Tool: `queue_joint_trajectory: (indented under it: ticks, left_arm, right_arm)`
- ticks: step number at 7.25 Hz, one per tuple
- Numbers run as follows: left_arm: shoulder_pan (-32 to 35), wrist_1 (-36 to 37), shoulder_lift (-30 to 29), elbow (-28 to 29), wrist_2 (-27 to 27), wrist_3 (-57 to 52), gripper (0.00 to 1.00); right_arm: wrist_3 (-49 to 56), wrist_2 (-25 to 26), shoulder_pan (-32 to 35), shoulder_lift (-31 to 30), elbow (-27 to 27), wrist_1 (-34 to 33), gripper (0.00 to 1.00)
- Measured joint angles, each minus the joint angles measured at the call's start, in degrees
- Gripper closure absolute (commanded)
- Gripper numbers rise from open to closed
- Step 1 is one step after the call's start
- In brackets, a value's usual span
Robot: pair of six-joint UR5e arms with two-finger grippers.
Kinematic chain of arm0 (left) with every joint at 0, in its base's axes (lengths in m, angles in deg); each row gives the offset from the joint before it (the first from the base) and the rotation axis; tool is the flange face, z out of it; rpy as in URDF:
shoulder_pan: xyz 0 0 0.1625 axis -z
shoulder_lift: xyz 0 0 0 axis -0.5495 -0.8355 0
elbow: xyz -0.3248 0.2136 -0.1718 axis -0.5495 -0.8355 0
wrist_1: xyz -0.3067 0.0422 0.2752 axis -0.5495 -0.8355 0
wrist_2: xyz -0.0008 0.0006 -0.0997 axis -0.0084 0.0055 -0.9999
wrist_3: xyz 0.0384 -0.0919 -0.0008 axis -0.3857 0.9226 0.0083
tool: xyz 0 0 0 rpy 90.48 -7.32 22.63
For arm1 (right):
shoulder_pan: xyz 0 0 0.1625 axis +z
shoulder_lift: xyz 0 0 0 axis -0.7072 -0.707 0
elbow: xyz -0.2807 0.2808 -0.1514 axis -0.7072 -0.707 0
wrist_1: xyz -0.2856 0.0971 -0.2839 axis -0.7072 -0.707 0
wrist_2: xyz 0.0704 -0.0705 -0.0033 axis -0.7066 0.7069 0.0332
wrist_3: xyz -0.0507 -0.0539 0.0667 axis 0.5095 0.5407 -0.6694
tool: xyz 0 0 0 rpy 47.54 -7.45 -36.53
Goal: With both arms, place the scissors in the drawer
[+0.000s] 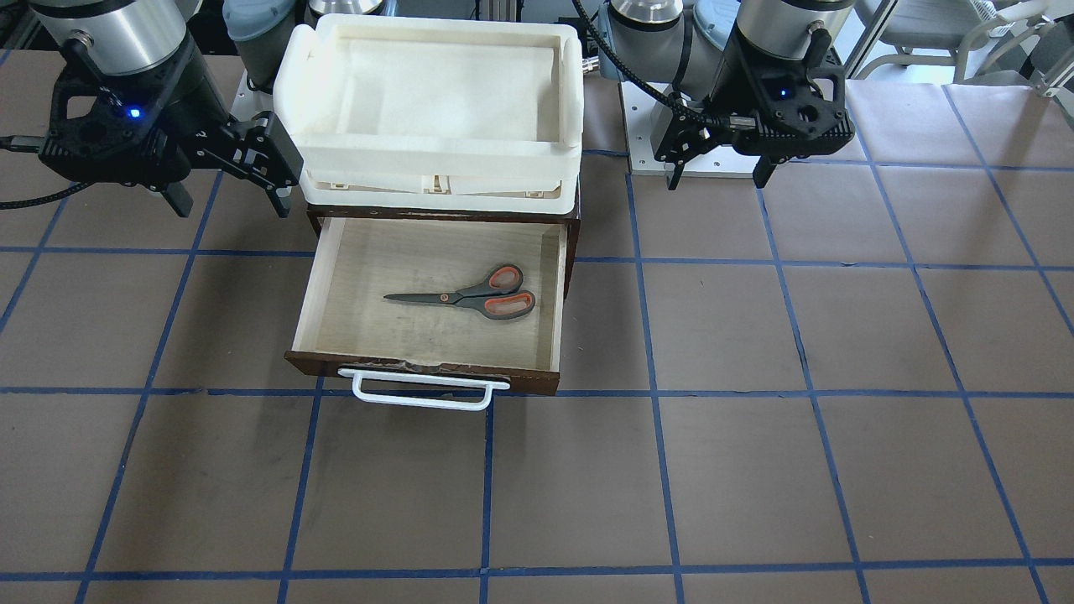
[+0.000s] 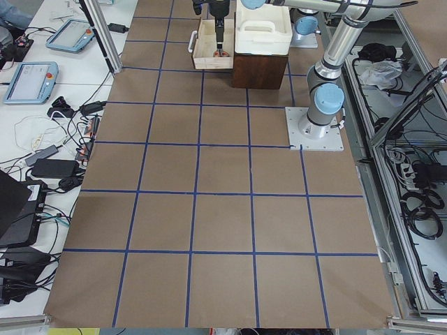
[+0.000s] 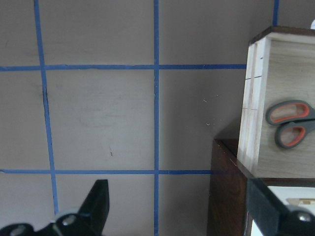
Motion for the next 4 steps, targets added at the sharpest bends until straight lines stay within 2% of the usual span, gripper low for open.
queue_joint_trajectory:
  ticks: [4]
  left_arm:
    - [-0.7,0.5,-0.3,-0.3,-0.3,-0.4,0.0]
  right_arm:
    - [0.0,-0.1,0.1,0.0,0.0,0.0,0.0]
